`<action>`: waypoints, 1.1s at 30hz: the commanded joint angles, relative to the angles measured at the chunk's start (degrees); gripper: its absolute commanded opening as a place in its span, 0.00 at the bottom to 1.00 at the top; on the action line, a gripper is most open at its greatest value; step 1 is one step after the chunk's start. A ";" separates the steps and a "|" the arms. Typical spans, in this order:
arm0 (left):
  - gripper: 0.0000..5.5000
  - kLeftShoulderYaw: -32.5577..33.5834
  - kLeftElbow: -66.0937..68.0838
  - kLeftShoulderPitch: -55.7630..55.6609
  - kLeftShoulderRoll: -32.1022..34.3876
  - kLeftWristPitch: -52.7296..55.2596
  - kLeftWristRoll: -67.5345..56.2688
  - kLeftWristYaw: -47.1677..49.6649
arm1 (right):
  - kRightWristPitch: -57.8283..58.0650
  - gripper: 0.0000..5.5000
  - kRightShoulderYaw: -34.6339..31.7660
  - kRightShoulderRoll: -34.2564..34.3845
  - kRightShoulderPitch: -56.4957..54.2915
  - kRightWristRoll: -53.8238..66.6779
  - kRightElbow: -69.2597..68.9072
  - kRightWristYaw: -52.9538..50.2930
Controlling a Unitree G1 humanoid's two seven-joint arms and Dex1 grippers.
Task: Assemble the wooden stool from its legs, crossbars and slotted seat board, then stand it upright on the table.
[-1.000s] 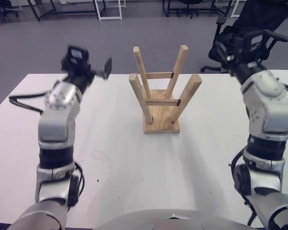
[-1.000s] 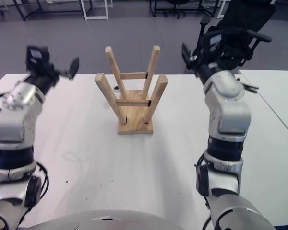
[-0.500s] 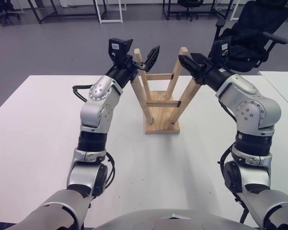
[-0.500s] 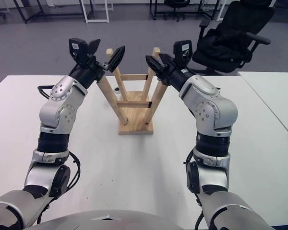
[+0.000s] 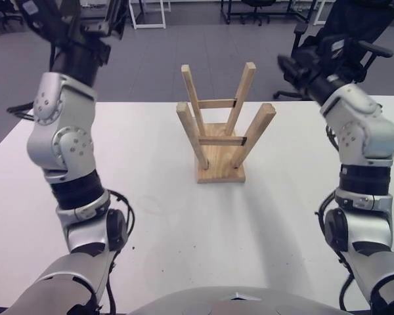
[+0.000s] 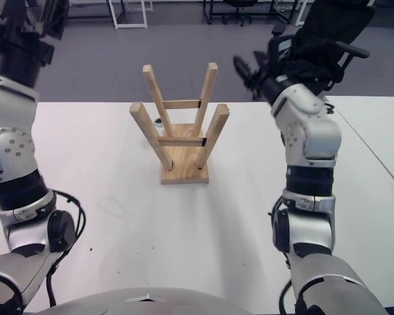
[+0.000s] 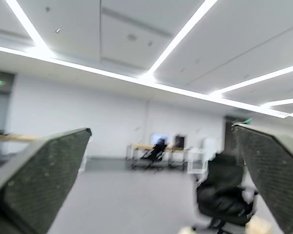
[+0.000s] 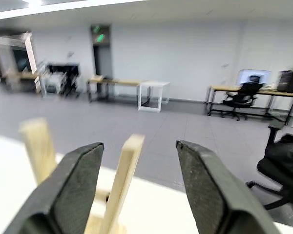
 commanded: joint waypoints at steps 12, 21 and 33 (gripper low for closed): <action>0.98 -6.68 -12.92 43.25 0.45 2.83 13.02 1.48 | 1.80 0.51 -8.21 -10.56 -8.37 2.37 -12.35 -1.68; 0.98 -25.79 -4.00 51.68 3.80 0.03 27.23 -2.19 | -31.63 0.51 7.54 0.79 5.73 -13.86 40.56 6.71; 0.98 -28.26 18.78 40.67 -3.26 -17.46 29.11 -1.55 | -47.89 0.51 12.03 1.94 16.38 -14.91 46.19 26.48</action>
